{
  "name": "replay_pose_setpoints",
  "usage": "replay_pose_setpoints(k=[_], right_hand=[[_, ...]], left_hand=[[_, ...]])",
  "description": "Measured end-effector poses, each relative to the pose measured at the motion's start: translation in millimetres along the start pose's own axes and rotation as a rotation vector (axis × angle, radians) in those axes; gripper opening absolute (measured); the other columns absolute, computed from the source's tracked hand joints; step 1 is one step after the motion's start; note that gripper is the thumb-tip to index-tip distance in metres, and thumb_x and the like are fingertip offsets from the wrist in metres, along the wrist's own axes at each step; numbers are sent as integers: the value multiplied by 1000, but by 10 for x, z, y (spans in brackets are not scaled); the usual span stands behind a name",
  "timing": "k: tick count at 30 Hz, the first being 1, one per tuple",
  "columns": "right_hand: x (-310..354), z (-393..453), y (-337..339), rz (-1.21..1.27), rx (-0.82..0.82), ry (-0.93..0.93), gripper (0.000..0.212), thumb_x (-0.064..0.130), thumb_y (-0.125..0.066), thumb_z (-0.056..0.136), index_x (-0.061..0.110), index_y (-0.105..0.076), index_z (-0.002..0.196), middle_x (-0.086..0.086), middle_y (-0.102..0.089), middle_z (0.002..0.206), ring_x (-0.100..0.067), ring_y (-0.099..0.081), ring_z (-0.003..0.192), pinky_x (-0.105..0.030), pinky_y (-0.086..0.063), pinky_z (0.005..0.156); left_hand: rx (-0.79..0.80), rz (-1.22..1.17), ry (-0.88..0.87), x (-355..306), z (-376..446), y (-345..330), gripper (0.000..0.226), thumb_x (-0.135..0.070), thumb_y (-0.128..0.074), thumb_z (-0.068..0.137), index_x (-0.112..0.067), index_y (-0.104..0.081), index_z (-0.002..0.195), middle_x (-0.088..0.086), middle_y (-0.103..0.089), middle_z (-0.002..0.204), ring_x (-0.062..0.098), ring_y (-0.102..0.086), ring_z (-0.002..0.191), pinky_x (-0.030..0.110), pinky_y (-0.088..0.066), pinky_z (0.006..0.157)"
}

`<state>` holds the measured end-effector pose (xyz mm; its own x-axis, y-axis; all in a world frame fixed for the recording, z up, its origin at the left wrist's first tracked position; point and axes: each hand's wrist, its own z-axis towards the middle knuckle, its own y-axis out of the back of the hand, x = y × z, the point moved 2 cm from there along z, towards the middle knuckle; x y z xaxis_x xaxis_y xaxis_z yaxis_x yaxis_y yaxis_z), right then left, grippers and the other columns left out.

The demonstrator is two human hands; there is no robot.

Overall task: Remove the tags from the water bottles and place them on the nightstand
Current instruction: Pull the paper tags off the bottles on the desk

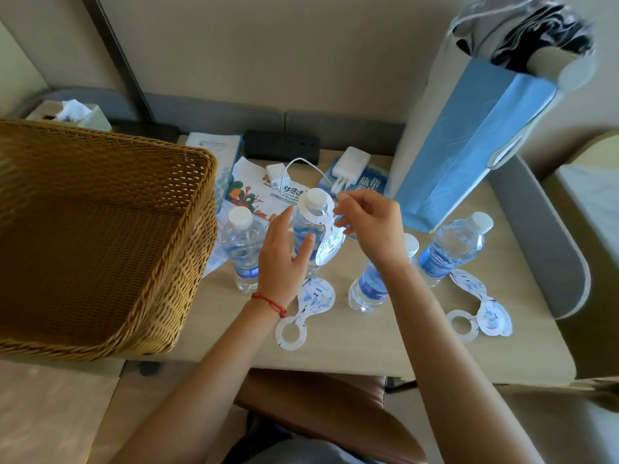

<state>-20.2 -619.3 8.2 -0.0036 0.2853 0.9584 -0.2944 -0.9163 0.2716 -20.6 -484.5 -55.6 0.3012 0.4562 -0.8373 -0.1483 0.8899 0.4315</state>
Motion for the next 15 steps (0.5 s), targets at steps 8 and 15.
replay_pose_setpoints(k=[8, 15], right_hand=[[-69, 432, -9, -166, 0, -144, 20, 22, -57, 86, 16, -65, 69, -2, -62, 65, -9, -59, 55, -36, -54, 67], [-173, 476, -145, -244, 69, -214, 33, 17, -57, 85, -16, -60, 89, -35, -62, 91, -20, -47, 64, -37, -45, 61]], left_hand=[[56, -21, 74, 129, 148, -140, 49, -17, -61, 86, -4, -43, 130, 15, -51, 131, 25, -47, 122, 10, -29, 93], [100, -107, 117, 175, 168, -175, 58, -23, -63, 84, -8, -39, 134, 10, -48, 136, 21, -44, 126, 43, -41, 103]])
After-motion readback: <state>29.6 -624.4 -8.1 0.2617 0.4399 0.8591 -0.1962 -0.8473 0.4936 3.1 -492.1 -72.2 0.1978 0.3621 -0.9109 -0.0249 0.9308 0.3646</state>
